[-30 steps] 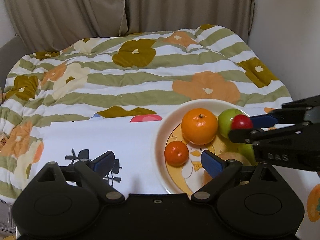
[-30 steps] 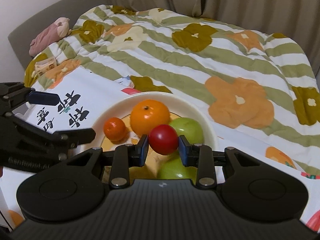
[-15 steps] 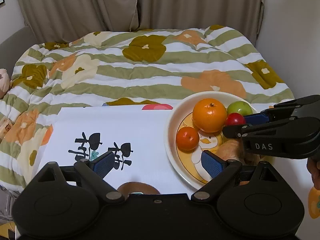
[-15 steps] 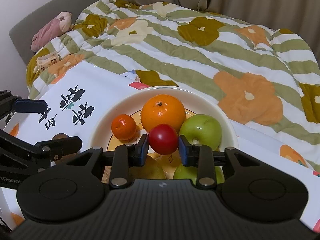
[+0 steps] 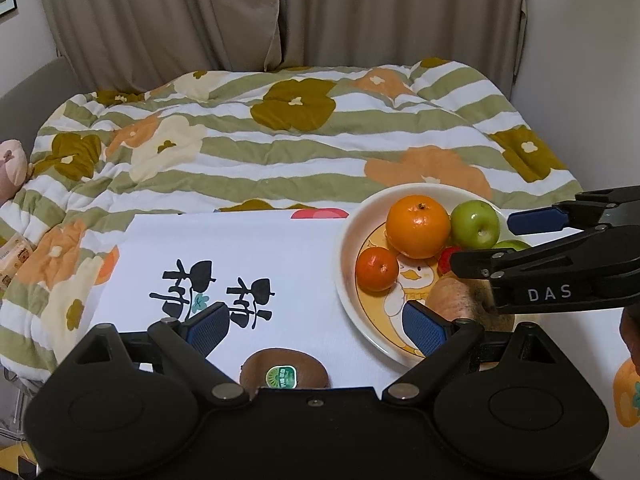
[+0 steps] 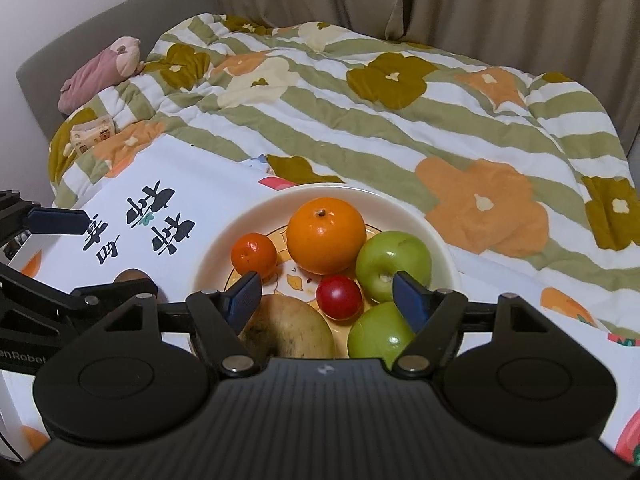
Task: Organize fruits
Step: 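Open the left tool in the bowl while the right tool lowers and releases the tomato there, then withdraw both open tools from the bowl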
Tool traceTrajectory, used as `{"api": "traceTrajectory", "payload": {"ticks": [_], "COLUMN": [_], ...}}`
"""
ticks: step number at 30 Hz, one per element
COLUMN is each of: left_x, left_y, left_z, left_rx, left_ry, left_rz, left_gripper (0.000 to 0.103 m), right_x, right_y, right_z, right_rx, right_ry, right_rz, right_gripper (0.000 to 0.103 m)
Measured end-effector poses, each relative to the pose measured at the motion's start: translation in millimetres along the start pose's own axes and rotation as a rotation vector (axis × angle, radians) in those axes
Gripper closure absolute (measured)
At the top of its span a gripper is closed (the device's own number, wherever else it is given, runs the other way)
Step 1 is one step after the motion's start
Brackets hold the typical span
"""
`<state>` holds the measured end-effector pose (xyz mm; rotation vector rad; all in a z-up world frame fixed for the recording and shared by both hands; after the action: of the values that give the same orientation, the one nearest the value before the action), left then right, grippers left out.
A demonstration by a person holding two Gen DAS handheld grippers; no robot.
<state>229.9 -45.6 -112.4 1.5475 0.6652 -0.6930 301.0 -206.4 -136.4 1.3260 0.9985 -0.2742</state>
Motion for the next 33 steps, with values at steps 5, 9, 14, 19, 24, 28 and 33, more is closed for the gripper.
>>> {"api": "traceTrajectory", "payload": {"ticks": [5, 9, 14, 19, 24, 28, 33], "left_x": [-12, -24, -46, -69, -84, -92, -95], "left_y": [-1, -4, -10, -20, -32, -41, -50], "left_z": [-1, -2, -4, -5, -8, -11, -11], "left_rx": [-0.003, -0.005, -0.016, -0.004, 0.022, 0.039, 0.08], "left_ry": [0.001, 0.007, 0.014, 0.046, 0.016, -0.042, -0.116], "left_rz": [0.023, 0.046, 0.088, 0.154, 0.19, 0.2, 0.205], "left_gripper": [0.007, 0.007, 0.007, 0.002, 0.001, 0.001, 0.001], "right_x": [-16, -31, -54, -77, -97, -113, -130], "right_y": [-1, -2, -6, -14, -28, -43, -67], "right_z": [-2, -4, -6, -9, -11, -11, -17], "right_rx": [-0.004, -0.003, 0.017, 0.033, 0.086, 0.142, 0.211], "right_ry": [-0.022, -0.032, -0.054, -0.083, -0.119, -0.161, -0.231], "right_rz": [0.025, 0.049, 0.083, 0.112, 0.114, 0.117, 0.107], "right_gripper": [0.015, 0.014, 0.003, 0.0, 0.0, 0.0, 0.0]}}
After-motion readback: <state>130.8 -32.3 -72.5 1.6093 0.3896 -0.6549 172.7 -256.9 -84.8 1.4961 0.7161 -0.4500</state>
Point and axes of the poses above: each gripper's, at about its wrist camera, not at the fingertips, and x roughly the way its jaws point, z to its right, y to its top, the point moved 4 cm from there along x, roughly the way its jaws point, and after that the axes turned 1 degree about z, right-handed, at the moved point
